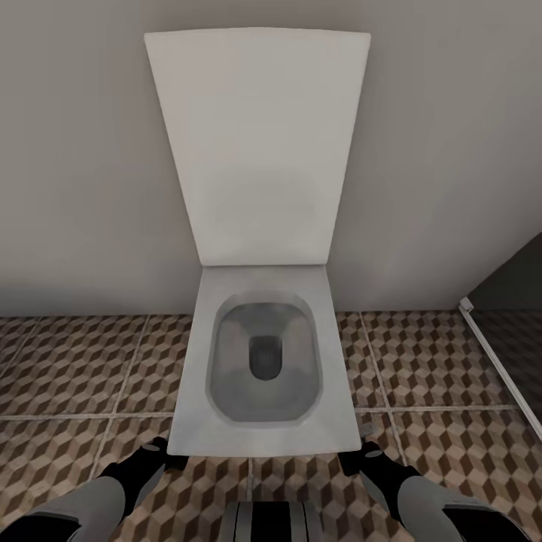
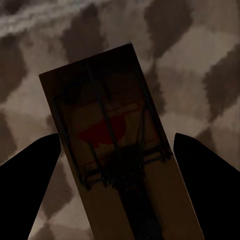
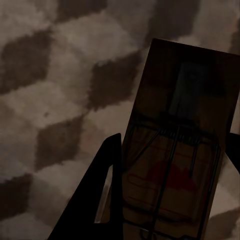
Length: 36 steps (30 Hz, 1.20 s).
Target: Take the four mousetraps from the cabinet in the bathroom and place them on the bathroom floor. Make sure all four end up on the same floor surface, and ensure that at least two of them are either under or directly next to the same bathroom sink.
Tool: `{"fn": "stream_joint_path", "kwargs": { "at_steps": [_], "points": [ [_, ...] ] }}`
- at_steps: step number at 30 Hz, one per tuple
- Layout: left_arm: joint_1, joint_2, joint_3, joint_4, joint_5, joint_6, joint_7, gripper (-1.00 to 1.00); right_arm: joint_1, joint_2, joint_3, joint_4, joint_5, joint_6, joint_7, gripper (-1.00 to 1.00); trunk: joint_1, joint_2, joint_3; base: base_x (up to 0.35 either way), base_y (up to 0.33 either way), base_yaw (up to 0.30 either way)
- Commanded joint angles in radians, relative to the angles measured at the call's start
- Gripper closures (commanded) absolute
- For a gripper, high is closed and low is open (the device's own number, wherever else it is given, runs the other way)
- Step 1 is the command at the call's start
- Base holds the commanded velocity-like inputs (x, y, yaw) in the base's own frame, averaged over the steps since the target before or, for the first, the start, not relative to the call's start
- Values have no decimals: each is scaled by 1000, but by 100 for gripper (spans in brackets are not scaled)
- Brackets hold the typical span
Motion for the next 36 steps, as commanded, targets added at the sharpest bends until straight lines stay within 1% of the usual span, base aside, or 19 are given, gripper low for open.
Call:
{"fn": "stream_joint_path", "kwargs": {
  "at_steps": [1,12,16,17,18,19,20,21,24,27,36],
  "points": [
    [0,1,-2,-3,-10,5,-3,100,0,0,-5,-1,8,4,-2,100,0,0,-1,0,0,0],
    [0,3,11,2,15,-16,-3,100,0,-8,-6,-1,5,-2,-2,100,0,0,-1,0,0,0],
    [0,3,13,17,56,-38,-4,100,0,-14,-7,0,0,-6,-2,100,0,0,-1,0,0,0],
    [0,3,12,22,76,-45,-4,100,0,-16,-7,0,-2,-6,-2,100,0,0,-1,0,0,0],
    [0,3,12,23,86,-49,-4,100,0,-16,-7,0,-2,-7,-2,100,0,0,-1,0,0,0],
    [0,4,12,27,106,-54,-4,100,0,-18,-8,1,-4,-8,-2,100,0,0,-1,0,0,0],
    [0,4,11,28,116,-55,-5,100,0,-18,-8,1,-4,-9,-2,100,0,0,-1,0,0,0],
    [0,5,11,30,133,-58,-5,100,0,-19,-8,4,-5,-12,-3,100,0,0,-1,0,0,0],
    [0,5,10,31,152,-62,-5,100,0,-19,-10,13,-7,-26,-3,100,0,0,-1,0,0,0],
    [0,5,10,33,161,-64,-5,100,0,-20,-11,19,-8,-40,-3,100,0,0,-1,0,0,0],
    [0,6,10,40,166,-68,-5,100,2,-20,-13,27,-9,-46,-3,100,0,0,-1,0,0,0]
  ]
}}
